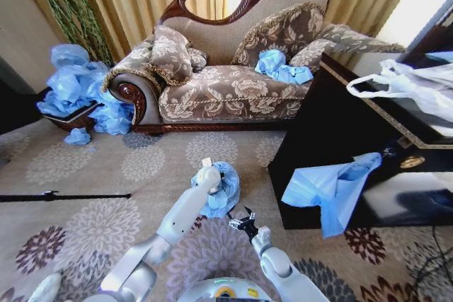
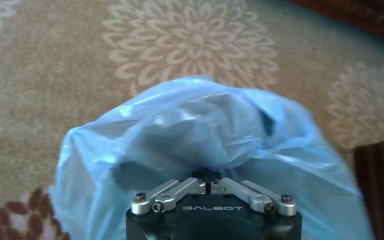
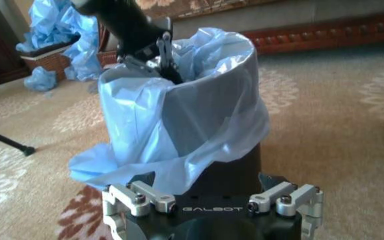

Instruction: Place a garbage bag over the trash bin.

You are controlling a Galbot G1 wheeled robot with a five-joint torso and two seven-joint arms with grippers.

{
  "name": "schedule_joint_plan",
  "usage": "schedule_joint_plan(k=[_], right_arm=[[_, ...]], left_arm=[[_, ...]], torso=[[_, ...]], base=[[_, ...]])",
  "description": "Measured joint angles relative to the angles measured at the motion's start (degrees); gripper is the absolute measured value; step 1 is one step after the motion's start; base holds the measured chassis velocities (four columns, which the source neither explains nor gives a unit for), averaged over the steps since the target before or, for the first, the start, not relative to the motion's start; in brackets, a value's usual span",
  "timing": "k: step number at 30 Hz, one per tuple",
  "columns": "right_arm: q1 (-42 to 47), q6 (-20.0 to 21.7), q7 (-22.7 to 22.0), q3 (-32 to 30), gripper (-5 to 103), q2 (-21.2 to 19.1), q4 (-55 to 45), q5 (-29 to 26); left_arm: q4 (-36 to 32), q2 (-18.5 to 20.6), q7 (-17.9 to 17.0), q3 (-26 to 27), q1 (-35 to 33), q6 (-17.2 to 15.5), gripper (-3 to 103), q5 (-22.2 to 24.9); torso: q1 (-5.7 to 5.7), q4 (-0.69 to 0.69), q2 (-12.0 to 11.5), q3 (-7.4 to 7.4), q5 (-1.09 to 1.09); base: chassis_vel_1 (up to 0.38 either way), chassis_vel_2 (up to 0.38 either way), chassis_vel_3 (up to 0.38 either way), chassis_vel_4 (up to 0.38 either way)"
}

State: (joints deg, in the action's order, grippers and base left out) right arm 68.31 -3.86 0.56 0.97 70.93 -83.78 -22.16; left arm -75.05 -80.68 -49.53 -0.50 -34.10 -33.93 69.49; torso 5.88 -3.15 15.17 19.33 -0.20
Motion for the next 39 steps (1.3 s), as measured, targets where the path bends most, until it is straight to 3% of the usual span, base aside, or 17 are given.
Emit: schedule_joint_plan(k=[14, 18, 26, 39], right_arm=[[0.4, 0.4, -0.3, 0.0, 100, 0.1, -0.4, 0.0], [0.9, 0.5, -0.6, -0.1, 100, 0.1, -0.9, 0.1], [0.5, 0.5, -0.6, -0.2, 100, -0.1, -0.9, -0.4], [-1.3, 0.5, -0.5, 0.9, 100, 0.4, 0.1, -1.0]], left_arm=[[7.1, -1.6, 4.4, 0.7, 0.6, 0.3, 0, -2.4], [10.4, -3.0, 5.6, 0.3, 0.8, 0.7, 0, -6.4], [9.9, -1.6, 4.7, 0.2, -0.2, 2.8, 0, -13.7], [2.3, -1.4, 4.0, -0.8, -2.3, 1.3, 0, -11.8]], torso=[[0.00, -0.01, 0.0, 0.00, 0.00], [0.00, -0.02, 0.0, 0.00, 0.00], [0.00, -0.03, 0.0, 0.00, -0.01], [0.00, 0.00, 0.0, 0.00, 0.01]], base=[[0.000, 0.000, 0.000, 0.000], [0.000, 0.000, 0.000, 0.000], [0.000, 0.000, 0.000, 0.000], [0.000, 0.000, 0.000, 0.000]])
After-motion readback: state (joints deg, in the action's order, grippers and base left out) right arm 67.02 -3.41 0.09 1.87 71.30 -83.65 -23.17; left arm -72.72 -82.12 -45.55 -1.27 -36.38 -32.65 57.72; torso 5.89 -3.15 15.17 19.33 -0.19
